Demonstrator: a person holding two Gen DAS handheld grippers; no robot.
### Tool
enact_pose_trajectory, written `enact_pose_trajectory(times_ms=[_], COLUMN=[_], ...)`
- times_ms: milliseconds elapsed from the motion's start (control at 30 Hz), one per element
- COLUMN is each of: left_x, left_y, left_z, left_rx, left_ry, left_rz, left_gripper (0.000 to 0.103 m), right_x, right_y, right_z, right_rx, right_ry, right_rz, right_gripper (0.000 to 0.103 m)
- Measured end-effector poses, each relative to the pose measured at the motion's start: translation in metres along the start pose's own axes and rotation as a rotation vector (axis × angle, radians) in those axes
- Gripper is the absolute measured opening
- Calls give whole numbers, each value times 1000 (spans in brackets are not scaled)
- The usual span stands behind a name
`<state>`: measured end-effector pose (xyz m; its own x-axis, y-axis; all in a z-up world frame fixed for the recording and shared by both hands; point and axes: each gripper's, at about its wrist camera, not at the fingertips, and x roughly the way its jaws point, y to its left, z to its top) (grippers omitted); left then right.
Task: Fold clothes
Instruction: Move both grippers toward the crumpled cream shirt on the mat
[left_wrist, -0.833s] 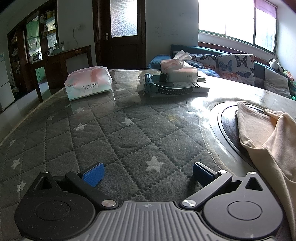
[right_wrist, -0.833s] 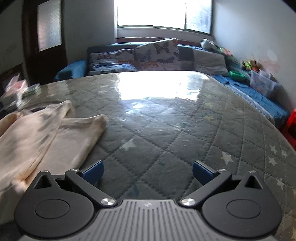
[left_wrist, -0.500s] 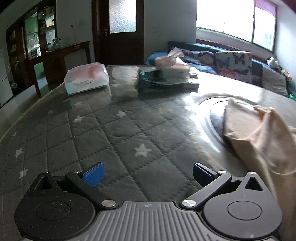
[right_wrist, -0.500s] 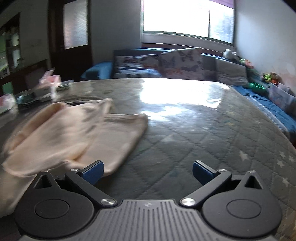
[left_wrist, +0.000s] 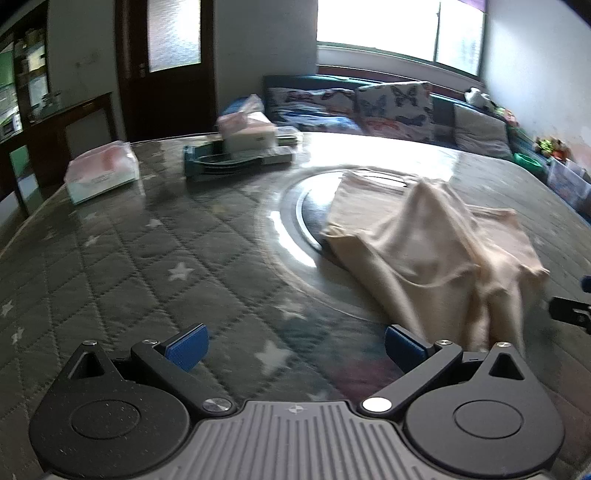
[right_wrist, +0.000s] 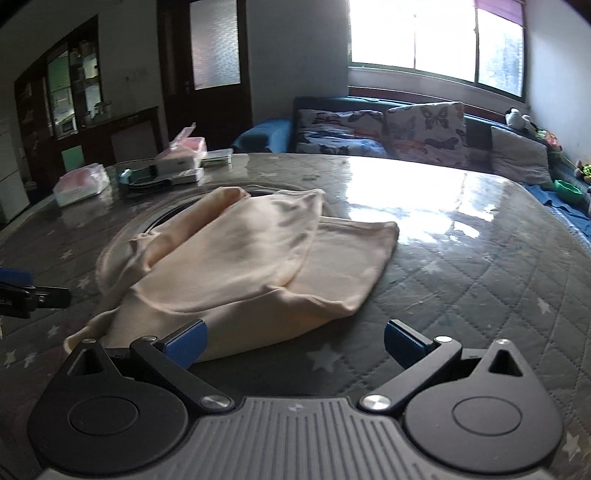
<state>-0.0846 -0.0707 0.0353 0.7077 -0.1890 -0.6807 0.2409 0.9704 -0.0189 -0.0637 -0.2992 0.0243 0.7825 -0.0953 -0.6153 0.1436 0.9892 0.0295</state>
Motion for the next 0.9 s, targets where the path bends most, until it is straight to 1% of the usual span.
enact_pose_trajectory(times_ms=[167, 433, 700, 900], left_x=[-10, -20, -22, -26], left_y=[-16, -33, -39, -39], left_z=[-4, -6, -8, -10], left_rx=[31, 80, 104, 105], left_ry=[-1, -14, -7, -3], left_rz=[-41, -61, -78, -78], left_gripper=[103, 103, 103, 103], right_x=[-3, -10, -17, -21], right_y=[8, 20, 30, 36], right_z=[-6, -9, -11, -14], right_rx=[4, -17, -37, -38], right_ry=[18, 28, 31, 36], right_rz=[26, 48, 70, 87], right_gripper=[101, 99, 98, 94])
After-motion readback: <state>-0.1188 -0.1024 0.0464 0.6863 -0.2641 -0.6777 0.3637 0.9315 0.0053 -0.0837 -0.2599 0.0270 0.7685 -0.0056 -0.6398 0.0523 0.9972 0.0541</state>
